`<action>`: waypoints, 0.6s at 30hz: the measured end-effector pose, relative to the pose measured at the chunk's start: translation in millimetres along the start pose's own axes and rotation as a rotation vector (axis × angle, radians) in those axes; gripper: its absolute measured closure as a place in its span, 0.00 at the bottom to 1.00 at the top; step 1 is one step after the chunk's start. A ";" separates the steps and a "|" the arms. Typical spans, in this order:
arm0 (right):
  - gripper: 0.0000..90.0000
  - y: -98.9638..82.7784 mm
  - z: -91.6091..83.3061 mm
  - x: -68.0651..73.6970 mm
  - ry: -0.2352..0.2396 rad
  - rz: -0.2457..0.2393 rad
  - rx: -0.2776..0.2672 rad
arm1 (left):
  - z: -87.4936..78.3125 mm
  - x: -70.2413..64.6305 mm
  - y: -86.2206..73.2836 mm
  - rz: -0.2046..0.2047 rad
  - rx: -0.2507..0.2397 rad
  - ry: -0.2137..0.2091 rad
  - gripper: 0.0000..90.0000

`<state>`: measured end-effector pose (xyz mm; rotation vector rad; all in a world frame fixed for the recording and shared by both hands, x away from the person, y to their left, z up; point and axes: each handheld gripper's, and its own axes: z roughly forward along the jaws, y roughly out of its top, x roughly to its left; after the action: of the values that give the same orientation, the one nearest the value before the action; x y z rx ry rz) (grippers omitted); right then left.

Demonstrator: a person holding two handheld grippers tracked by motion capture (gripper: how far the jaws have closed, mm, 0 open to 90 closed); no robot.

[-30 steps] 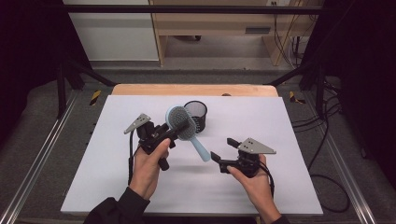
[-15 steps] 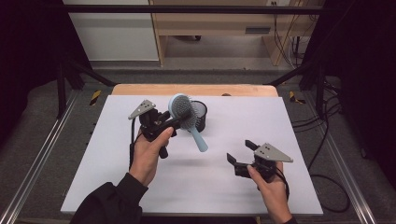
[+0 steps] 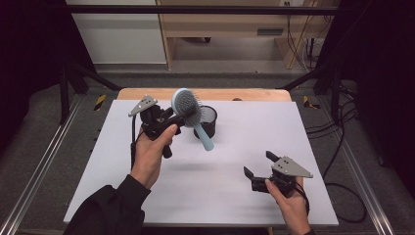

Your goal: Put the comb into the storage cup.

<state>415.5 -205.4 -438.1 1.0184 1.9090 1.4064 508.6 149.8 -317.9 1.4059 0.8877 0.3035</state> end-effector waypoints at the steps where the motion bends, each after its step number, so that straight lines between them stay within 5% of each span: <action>1: 0.08 0.3 1.0 0.2 0.004 -0.001 0.000 | -0.2 1.2 1.1 -0.004 -0.003 0.002 0.57; 18: 0.07 -1.1 4.3 -0.1 0.077 0.017 -0.015 | 6.0 13.6 40.9 -0.002 -0.069 0.041 0.57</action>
<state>418.7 -203.3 -440.5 0.9888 1.9457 1.4879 534.3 162.3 -285.2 1.3393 0.9041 0.3597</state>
